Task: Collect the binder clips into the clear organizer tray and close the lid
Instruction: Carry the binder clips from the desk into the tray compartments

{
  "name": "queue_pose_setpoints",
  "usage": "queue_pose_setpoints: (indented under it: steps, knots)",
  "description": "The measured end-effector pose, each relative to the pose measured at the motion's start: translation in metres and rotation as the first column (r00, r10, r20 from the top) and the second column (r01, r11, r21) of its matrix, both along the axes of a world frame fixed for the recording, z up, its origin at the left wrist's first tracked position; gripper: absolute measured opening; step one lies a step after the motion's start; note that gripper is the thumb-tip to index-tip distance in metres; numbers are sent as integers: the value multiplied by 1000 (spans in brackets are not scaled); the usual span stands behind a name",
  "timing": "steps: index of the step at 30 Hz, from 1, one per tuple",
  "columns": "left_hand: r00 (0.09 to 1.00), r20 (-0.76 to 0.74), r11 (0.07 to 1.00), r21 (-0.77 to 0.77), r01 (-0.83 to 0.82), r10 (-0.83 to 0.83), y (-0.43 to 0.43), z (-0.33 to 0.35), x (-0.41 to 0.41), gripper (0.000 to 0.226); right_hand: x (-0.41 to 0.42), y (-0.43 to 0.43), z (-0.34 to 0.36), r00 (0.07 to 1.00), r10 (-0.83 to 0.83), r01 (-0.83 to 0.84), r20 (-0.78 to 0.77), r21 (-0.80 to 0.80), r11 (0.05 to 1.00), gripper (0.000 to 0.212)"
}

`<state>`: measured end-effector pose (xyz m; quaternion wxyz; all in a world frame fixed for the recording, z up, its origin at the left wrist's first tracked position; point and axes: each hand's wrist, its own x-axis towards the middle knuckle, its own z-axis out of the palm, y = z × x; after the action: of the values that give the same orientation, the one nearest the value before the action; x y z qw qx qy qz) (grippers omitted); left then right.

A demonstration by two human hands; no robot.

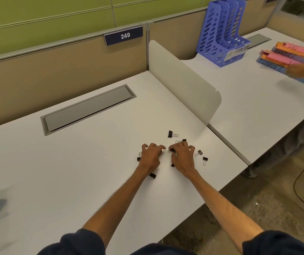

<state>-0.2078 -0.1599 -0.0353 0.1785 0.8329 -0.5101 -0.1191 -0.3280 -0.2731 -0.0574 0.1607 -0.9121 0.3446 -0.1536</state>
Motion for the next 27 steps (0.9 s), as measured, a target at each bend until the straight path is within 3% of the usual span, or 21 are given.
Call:
queue_pose_setpoints:
  steps: [3,7,12,19,27]
  knots:
    - [999,-54,999,-53,1,-4,7,2,5,67,3,5,1,999,48,-48,24,24,999,36]
    - [995,-9,988,-118,-100,100,17,-8,8,53,4,10,0,999,18,-20,51,39,999,39]
    - [986,96,990,25,-141,138,20,-11,12,24,6,16,-3,998,-38,40,-57,23,999,41]
    - [978,204,998,39,-46,38,19,-13,1,15,1,22,-7,997,-14,12,-74,-30,999,49]
    - [973,170,987,-63,-150,159,44,-13,8,14,19,39,5,995,100,-100,13,-33,994,39]
